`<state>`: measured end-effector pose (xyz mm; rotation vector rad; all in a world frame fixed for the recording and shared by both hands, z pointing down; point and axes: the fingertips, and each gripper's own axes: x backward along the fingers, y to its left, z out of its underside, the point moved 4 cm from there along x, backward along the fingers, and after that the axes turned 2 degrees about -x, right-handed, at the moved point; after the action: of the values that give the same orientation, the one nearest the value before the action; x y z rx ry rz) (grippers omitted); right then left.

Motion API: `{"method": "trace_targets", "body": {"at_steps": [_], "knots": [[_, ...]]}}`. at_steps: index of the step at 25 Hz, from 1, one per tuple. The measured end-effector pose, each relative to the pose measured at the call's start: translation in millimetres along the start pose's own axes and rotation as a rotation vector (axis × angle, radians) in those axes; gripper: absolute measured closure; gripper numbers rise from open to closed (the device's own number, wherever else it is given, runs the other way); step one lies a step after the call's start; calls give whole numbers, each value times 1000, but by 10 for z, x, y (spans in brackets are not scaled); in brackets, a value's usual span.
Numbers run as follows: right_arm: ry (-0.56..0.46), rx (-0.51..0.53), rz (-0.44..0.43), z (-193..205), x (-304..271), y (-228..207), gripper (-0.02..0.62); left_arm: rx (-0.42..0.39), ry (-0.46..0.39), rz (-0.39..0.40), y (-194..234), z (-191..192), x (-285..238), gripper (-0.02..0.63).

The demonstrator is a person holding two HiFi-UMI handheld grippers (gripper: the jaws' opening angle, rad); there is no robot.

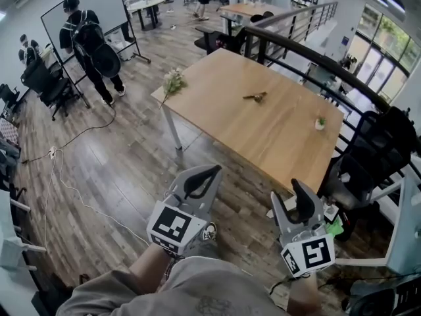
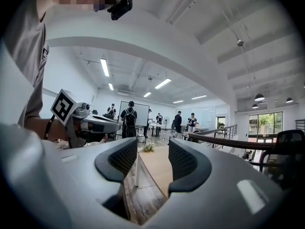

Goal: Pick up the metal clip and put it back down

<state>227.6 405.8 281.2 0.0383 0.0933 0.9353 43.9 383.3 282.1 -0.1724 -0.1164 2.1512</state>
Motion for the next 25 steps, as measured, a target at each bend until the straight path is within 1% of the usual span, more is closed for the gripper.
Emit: {"method": "trace_targets", "body": {"at_steps": [6, 13, 19, 23, 25], "knots": [[71, 31, 34, 93, -842, -224, 405, 1, 28, 23, 702, 140, -486, 606], [157, 48, 73, 245, -1683, -416, 405, 15, 52, 61, 1394, 279, -967, 606], [220, 59, 98, 398, -2249, -603, 405, 21, 54, 76, 1803, 347, -1331, 606], [269, 86, 127, 538, -2527, -774, 405, 31, 78, 86, 1985, 494, -1540, 606], [291, 82, 139, 617, -2650, -877, 405, 39, 96, 92, 2065, 589, -1674, 606]]}}
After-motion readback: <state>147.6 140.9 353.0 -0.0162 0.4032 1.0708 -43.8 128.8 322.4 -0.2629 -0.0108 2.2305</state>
